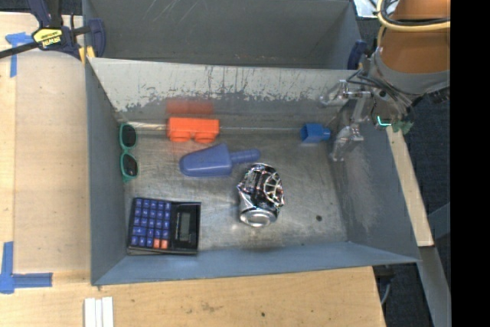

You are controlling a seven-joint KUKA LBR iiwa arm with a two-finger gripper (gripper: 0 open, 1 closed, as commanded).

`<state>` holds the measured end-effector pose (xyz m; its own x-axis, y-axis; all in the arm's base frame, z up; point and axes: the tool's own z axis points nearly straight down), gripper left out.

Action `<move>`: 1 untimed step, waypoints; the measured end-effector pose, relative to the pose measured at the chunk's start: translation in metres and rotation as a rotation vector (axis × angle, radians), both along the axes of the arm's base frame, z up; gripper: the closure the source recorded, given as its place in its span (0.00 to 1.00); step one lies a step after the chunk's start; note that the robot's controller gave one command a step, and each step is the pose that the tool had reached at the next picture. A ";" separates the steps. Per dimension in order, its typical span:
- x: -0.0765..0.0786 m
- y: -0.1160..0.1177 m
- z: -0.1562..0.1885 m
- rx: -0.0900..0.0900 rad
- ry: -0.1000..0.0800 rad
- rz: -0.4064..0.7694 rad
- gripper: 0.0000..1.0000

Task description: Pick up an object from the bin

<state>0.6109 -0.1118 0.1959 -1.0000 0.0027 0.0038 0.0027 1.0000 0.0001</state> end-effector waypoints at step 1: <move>0.002 0.000 0.005 -0.001 -0.008 0.002 0.00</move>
Offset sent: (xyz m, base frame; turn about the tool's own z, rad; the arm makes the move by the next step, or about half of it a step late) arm -0.0612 0.0737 -0.1259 -0.1096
